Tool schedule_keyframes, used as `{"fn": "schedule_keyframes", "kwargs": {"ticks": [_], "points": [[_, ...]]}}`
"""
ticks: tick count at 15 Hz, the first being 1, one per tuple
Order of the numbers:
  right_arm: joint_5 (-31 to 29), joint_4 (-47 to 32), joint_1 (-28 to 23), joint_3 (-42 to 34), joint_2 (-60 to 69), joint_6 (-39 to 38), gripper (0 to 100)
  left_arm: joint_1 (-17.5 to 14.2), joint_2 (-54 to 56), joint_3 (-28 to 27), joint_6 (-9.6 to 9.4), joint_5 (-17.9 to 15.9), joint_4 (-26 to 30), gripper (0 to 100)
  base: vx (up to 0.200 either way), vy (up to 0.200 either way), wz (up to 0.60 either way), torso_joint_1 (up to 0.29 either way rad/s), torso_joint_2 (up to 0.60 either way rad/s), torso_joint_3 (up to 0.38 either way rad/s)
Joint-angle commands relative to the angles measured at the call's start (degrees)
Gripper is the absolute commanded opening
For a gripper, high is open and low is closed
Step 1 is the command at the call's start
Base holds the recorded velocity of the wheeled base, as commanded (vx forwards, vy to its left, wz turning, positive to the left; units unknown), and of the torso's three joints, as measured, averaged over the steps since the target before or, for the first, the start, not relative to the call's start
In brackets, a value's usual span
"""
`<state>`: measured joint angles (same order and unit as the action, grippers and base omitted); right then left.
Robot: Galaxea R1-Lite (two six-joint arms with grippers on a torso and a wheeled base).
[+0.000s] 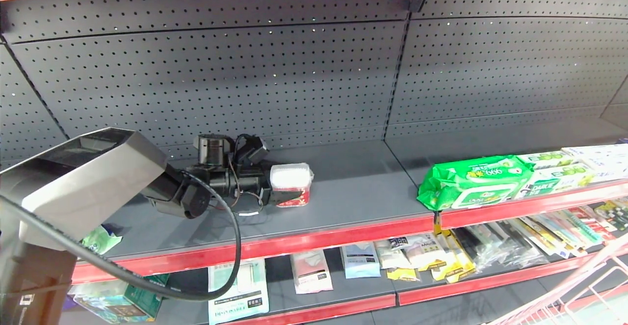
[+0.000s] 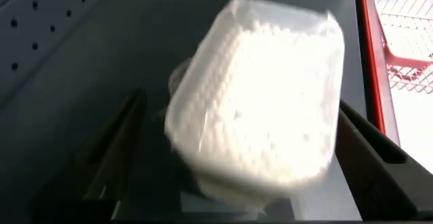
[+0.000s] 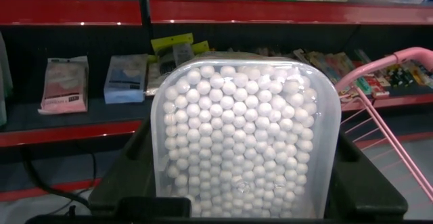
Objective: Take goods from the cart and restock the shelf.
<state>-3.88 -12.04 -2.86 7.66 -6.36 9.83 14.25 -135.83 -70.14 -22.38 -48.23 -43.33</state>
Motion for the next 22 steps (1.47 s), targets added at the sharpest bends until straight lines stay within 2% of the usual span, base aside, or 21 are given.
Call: {"fn": "schedule_keyframes", "kwargs": {"ticks": [1,4,11,12,17,22], "points": [[0.01,0.00,-0.04,0.08,-0.14,0.02,0,0.87,-1.63,-2.19,0.06,0.59,0.00,100,0.000,0.000,0.00,0.000,0.00,0.000],[0.01,0.00,-0.04,-0.01,-0.14,0.02,0,1.92,-1.98,-2.63,1.02,1.03,0.00,100,0.000,0.000,0.00,0.000,0.00,0.000],[0.19,0.00,0.05,-0.01,-0.23,0.02,0,2.01,-2.86,-4.30,1.20,1.12,0.00,100,0.000,0.000,0.00,0.000,0.00,0.000],[0.19,0.00,0.05,-0.01,-0.23,0.02,0,1.92,-2.95,-4.30,1.11,1.20,-0.09,0,0.000,0.000,0.00,0.000,0.00,0.000],[0.19,0.00,0.05,-0.01,-0.14,0.02,0,1.92,-3.04,-4.04,0.85,1.20,-0.18,0,0.000,0.000,0.00,0.000,0.00,0.000],[0.19,0.00,0.05,-0.01,-0.14,0.02,0,1.66,-2.25,-0.87,0.94,0.50,-4.31,0,0.000,0.000,0.00,0.000,0.00,0.000]]}}
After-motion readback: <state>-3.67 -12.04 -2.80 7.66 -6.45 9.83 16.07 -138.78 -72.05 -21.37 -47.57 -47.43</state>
